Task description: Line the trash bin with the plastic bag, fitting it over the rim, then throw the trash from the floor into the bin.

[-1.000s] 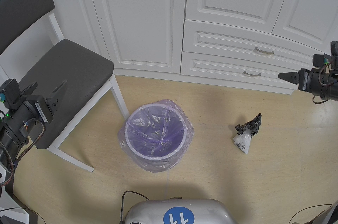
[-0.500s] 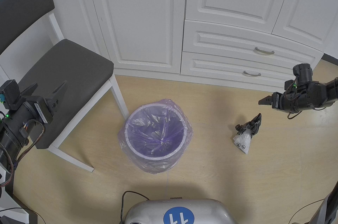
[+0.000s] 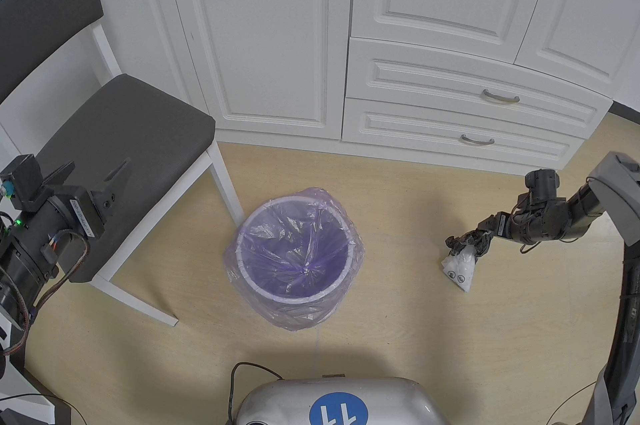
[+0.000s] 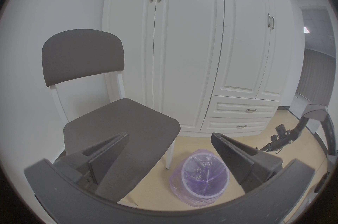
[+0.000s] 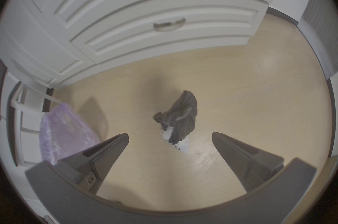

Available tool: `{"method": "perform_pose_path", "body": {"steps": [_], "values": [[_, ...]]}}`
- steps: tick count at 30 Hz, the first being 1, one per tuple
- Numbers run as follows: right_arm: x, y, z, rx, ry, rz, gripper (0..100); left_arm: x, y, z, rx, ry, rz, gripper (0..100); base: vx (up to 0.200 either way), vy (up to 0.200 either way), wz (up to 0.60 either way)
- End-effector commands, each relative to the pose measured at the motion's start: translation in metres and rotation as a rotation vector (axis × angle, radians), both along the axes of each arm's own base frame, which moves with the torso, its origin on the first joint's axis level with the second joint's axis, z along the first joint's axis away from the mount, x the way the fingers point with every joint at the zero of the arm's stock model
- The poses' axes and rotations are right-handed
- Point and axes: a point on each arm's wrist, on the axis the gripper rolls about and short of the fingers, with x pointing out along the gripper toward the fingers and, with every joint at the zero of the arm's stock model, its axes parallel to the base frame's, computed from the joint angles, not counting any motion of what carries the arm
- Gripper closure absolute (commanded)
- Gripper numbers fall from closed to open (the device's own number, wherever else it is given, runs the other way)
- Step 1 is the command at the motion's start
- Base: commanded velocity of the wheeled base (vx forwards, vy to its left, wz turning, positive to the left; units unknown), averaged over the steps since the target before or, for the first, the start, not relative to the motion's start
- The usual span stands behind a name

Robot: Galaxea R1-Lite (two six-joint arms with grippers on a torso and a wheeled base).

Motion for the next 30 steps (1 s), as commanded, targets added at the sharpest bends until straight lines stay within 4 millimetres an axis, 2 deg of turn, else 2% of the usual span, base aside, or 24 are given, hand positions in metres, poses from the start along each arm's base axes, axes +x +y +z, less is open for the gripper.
{"method": "perform_pose_path", "body": {"steps": [1, 7, 10, 13, 14, 16, 21, 28, 29, 30], "values": [[0.022, -0.002, -0.061, 0.014, 0.068, -0.056, 0, 0.002, -0.001, -0.002, 0.004, 0.013, 0.001, 0, 0.000, 0.000, 0.00], [0.038, 0.002, -0.071, 0.049, 0.032, -0.117, 0, 0.002, -0.001, -0.003, 0.004, 0.014, 0.001, 0, 0.000, 0.000, 0.00], [0.049, 0.007, -0.090, 0.033, -0.024, -0.152, 0, 0.002, -0.001, -0.002, 0.003, 0.011, 0.001, 0, 0.000, 0.000, 0.00], [0.052, 0.008, -0.093, 0.032, -0.051, -0.160, 0, 0.002, -0.001, -0.002, 0.002, 0.009, 0.001, 0, 0.000, 0.000, 0.00], [0.059, 0.013, -0.096, 0.034, -0.105, -0.178, 0, 0.001, 0.000, 0.000, -0.002, -0.002, 0.001, 0, 0.000, 0.000, 0.00], [0.060, 0.019, -0.099, 0.033, -0.109, -0.171, 0, 0.000, 0.000, 0.002, -0.002, -0.007, 0.001, 0, 0.000, 0.000, 0.00], [0.069, 0.022, -0.118, 0.003, -0.113, -0.181, 0, -0.007, 0.002, 0.009, -0.012, -0.047, 0.001, 0, 0.000, 0.000, 0.00], [0.074, 0.023, -0.119, -0.018, -0.126, -0.206, 0, -0.010, 0.004, 0.013, -0.016, -0.067, 0.001, 0, 0.000, 0.000, 0.00], [0.074, 0.023, -0.119, -0.018, -0.126, -0.206, 100, -0.010, 0.004, 0.013, -0.016, -0.066, 0.001, 0, 0.000, 0.000, 0.00], [0.075, 0.023, -0.118, -0.020, -0.130, -0.208, 100, -0.010, 0.004, 0.013, -0.016, -0.066, 0.001, 0, 0.000, 0.000, 0.00]]}}
